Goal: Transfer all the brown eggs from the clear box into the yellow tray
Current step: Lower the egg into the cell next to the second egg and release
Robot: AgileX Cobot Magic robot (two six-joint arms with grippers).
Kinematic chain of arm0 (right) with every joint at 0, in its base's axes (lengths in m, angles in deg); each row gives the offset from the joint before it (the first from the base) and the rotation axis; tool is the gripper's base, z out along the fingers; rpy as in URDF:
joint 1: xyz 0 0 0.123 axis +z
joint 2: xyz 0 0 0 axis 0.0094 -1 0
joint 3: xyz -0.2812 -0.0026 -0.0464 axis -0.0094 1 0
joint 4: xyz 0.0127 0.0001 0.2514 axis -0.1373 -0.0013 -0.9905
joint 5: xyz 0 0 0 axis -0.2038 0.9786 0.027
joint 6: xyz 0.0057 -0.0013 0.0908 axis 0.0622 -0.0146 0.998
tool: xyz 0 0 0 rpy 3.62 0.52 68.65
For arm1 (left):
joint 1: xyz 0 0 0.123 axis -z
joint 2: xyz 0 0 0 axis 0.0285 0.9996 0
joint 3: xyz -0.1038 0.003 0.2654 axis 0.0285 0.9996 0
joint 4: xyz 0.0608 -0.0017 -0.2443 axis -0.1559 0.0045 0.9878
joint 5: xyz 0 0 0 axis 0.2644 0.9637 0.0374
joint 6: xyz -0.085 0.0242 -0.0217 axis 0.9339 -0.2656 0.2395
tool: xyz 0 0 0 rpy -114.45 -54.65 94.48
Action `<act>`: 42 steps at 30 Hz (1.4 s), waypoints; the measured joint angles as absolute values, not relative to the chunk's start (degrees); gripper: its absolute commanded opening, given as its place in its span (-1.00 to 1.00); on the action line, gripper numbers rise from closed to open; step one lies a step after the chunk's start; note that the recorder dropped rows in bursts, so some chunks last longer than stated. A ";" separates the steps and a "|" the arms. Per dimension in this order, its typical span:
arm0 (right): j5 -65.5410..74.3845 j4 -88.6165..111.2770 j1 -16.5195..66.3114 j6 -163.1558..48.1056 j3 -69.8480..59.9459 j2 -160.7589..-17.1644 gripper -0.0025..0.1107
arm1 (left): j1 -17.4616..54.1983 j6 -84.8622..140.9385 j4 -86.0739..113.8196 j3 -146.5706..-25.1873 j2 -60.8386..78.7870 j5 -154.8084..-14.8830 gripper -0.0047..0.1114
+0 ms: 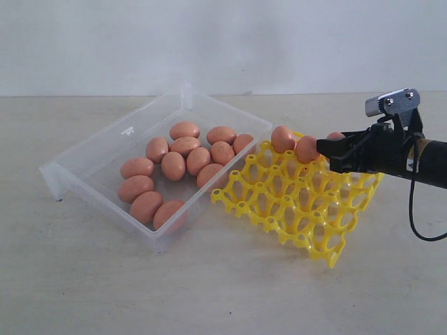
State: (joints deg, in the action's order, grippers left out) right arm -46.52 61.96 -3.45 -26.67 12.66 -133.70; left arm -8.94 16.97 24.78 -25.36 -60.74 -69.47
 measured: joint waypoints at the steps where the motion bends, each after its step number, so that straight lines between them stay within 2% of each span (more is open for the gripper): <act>1: -46.52 61.97 -3.45 -26.67 12.66 -133.70 -0.69 | -8.94 16.97 24.78 -25.36 -60.74 -69.47 -0.99; 7: -46.09 62.81 -3.45 -26.78 12.66 -133.70 -0.23 | -8.94 16.97 24.78 -25.36 -60.74 -69.47 -0.99; 9: -46.09 62.89 -3.45 -26.78 12.66 -133.70 -0.19 | -8.94 16.97 24.78 -25.36 -60.74 -69.47 -0.99; 24: -46.09 63.03 -3.45 -26.78 12.66 -133.70 -0.19 | -8.94 16.97 24.78 -25.36 -60.74 -69.47 -0.99; 26: -46.09 64.00 -3.45 -26.78 12.56 -133.70 -0.05 | -8.94 16.97 24.78 -25.36 -60.74 -69.47 -0.99; 27: -46.05 64.68 -3.45 -26.78 12.56 -133.70 0.12 | -8.94 16.97 24.78 -25.36 -60.74 -69.47 -0.99; 28: -45.94 65.71 -3.45 -26.78 12.56 -133.70 0.18 | -8.94 16.97 24.78 -25.36 -60.74 -69.47 -0.99; 38: -45.90 64.90 -3.45 -25.31 12.56 -133.20 0.18 | -8.94 16.97 24.78 -25.36 -60.74 -69.47 -0.99; 39: -45.90 65.77 -3.45 -22.02 12.56 -131.95 0.13 | -8.94 16.97 24.78 -25.36 -60.74 -69.47 -0.99; 42: -45.90 66.25 -3.45 -15.90 12.56 -126.41 -0.17 | -8.94 16.97 24.78 -25.36 -60.74 -69.47 -0.99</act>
